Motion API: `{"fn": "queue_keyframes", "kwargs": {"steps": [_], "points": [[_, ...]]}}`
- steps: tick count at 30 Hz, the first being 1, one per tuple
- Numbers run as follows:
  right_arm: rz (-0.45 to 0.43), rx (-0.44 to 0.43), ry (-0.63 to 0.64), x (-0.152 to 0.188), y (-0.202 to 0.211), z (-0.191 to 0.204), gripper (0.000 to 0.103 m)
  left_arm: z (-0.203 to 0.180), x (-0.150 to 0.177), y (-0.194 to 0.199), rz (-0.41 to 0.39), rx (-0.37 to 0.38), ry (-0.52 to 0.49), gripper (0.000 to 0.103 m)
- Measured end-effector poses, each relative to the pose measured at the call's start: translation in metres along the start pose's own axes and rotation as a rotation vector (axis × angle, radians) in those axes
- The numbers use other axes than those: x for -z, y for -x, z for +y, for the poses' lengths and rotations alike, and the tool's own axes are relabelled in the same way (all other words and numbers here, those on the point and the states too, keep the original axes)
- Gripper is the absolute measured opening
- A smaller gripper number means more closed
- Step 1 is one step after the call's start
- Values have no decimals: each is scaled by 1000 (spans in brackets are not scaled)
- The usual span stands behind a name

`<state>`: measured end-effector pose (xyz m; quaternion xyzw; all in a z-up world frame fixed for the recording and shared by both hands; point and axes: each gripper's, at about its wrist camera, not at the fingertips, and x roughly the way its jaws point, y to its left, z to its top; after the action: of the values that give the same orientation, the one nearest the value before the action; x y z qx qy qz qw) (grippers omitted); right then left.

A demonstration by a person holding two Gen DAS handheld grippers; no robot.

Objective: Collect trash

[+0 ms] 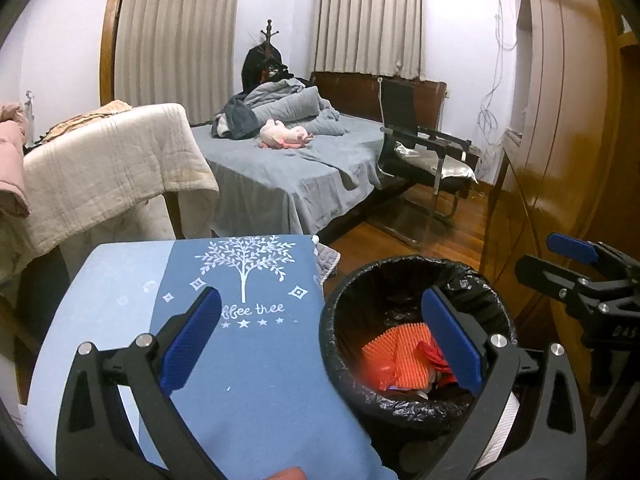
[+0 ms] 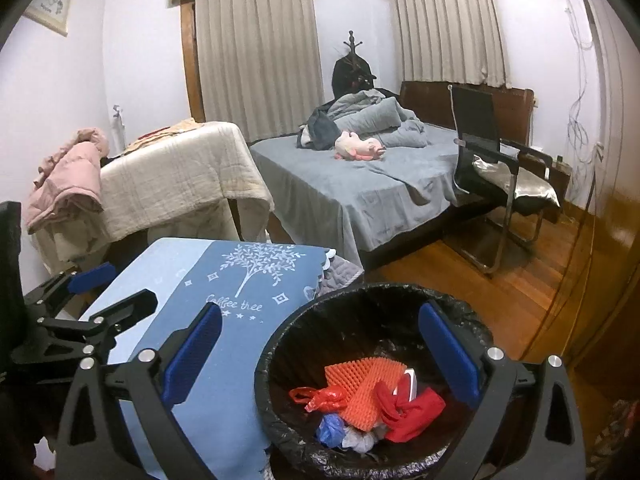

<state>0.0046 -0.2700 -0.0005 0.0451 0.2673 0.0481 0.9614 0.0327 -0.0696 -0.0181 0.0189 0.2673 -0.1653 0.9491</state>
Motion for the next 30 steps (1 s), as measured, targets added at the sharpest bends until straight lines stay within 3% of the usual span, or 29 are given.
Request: {"fn": "queue_keyframes", "kwargs": {"steps": [30], "points": [[-13,-4,16,-3,6,10,97,3,-3,17,-37,-10,5,97]]}}
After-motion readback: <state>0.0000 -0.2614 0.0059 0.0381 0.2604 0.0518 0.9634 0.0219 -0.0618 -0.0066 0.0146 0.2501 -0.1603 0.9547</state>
